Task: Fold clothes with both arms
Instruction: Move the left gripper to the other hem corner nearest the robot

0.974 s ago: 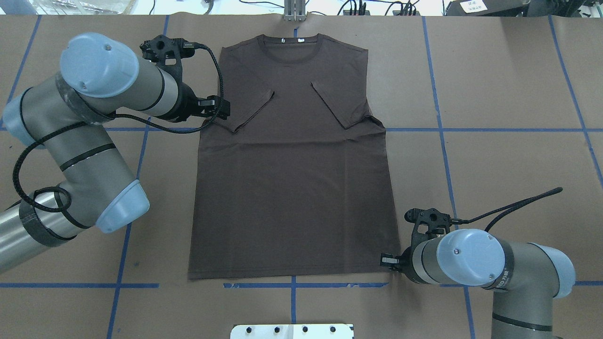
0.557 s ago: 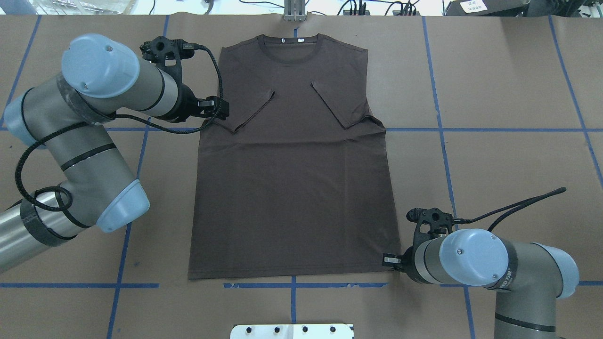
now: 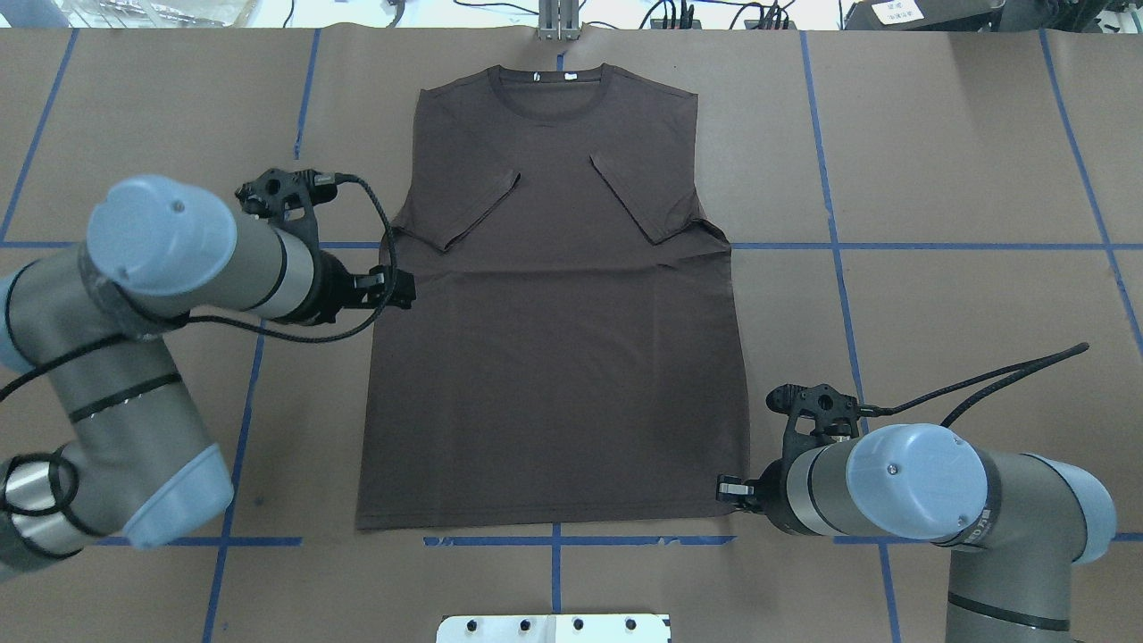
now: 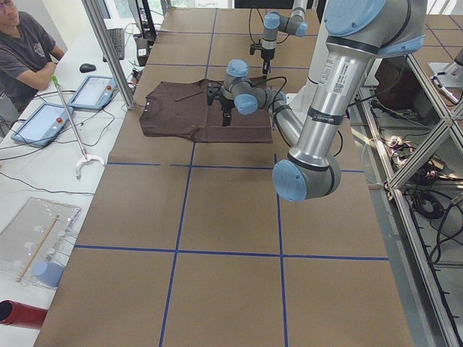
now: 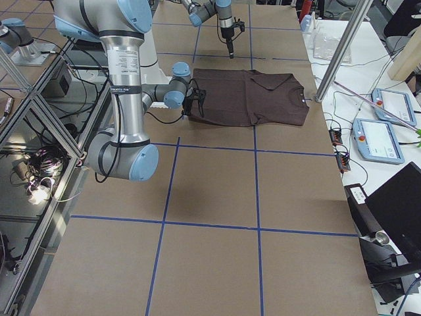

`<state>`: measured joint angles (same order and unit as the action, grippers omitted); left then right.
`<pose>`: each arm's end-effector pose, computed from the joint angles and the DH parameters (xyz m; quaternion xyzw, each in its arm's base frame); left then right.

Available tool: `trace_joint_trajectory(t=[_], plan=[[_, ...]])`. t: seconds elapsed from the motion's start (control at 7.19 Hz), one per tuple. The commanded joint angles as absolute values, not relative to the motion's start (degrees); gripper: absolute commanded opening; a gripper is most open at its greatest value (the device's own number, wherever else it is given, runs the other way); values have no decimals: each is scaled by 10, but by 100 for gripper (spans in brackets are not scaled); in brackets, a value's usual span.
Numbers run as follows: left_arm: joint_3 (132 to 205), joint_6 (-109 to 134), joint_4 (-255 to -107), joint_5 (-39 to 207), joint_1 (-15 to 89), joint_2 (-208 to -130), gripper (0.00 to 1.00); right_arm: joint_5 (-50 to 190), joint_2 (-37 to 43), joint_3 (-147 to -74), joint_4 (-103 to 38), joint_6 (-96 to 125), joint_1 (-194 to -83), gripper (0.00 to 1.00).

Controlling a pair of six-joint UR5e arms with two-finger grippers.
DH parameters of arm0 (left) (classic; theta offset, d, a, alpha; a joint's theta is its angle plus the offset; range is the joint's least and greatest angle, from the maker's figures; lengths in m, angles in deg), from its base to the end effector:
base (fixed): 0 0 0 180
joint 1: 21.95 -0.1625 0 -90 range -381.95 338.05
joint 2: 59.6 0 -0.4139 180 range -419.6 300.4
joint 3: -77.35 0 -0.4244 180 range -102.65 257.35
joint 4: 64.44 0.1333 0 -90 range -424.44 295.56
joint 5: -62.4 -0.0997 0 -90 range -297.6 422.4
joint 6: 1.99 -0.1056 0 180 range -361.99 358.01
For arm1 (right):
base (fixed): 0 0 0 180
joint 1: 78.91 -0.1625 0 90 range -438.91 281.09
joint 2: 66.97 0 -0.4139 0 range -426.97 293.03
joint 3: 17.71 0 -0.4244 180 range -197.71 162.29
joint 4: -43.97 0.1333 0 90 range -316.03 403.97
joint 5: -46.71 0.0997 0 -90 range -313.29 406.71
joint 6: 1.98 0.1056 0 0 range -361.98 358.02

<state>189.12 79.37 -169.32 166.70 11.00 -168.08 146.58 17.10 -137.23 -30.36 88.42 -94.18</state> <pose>0.4419 -0.4142 0.2575 0.0599 0.4684 -0.1289 0.8720 -0.4829 -0.2513 0.3157 -0.0213 -0.4363 0.0858 0.8955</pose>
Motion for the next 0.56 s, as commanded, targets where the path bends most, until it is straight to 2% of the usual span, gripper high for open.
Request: trace_joint_trajectory(t=[0.0,0.14,0.42], plan=[[1927,939,-1696,1588,13,-1624,100,1467,169,-1378,-303,882,-945,0],[1918,1002,-1697,1531,-54,-1606,99,1472,170,-1380,-304,882,-947,0],[1914,1036,-1696,1510,-98,-1606,99,1477,169,-1381,-304,882,-953,0]])
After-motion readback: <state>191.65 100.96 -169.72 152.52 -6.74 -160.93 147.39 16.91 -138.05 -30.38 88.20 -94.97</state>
